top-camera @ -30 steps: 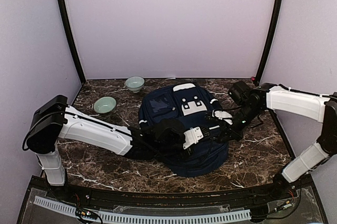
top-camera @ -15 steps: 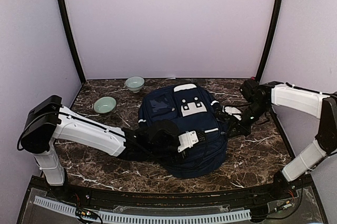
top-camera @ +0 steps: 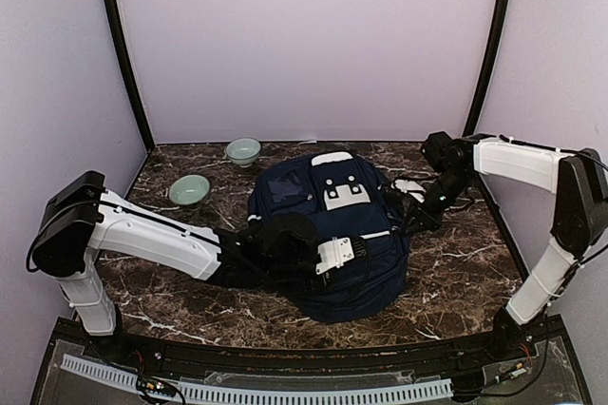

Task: Pack the student bag
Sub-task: Zip the upper front pocket of the student bag.

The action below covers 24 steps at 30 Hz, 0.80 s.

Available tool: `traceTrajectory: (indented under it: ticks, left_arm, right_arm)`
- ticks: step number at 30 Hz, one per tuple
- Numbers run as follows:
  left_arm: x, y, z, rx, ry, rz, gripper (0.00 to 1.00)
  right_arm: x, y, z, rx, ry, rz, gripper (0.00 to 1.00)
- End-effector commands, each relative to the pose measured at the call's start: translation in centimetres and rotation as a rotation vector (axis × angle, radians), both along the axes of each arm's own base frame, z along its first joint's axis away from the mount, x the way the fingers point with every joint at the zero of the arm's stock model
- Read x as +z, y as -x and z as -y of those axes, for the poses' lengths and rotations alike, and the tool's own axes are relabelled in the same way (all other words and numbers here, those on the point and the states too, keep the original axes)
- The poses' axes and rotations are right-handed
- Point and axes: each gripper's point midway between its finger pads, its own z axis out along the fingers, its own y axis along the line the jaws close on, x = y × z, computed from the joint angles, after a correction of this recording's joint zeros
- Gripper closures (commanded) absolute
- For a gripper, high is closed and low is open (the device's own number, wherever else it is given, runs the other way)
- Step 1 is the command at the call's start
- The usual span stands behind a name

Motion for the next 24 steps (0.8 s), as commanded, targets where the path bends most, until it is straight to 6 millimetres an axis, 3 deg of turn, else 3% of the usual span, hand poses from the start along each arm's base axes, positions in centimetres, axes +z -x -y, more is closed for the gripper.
traceTrajectory:
  ticks: [1,10,11,13,14,19,24]
  left_arm:
    - [-0.8,2.4,-1.7,-0.071,-0.07,-0.035,1.0]
    - [-1.5,1.7,-2.1,-0.027,-0.085,-0.02,1.0]
    - [-1.5,1.5,-2.1,-0.011,-0.086,-0.017,0.97]
    - [-1.4,0.9,-2.1,0.028,-0.084,-0.017,0.78]
    - [-1.3,0.8,-2.1,0.031,-0.084,-0.02,0.75]
    - [0.0,0.5,-2.3,0.066,-0.048,-0.025,0.6]
    - [0.8,0.0,-3.2,0.115,-0.026,-0.024,0.54]
  right_arm:
    - [2.3,-7.7,0.9,-0.168,0.027,0.243,1.0]
    - [2.4,-7.4,0.7,-0.189,0.005,0.247,0.98]
    - [2.4,-7.4,0.8,-0.19,0.002,0.244,0.94]
    - [2.7,-7.3,0.9,-0.204,-0.001,0.251,0.86]
    - [2.8,-7.4,1.0,-0.217,0.002,0.257,0.82]
    - [6.0,-8.5,1.8,-0.321,-0.023,0.385,0.64]
    - [6.7,-9.0,2.6,-0.4,-0.026,0.412,0.61]
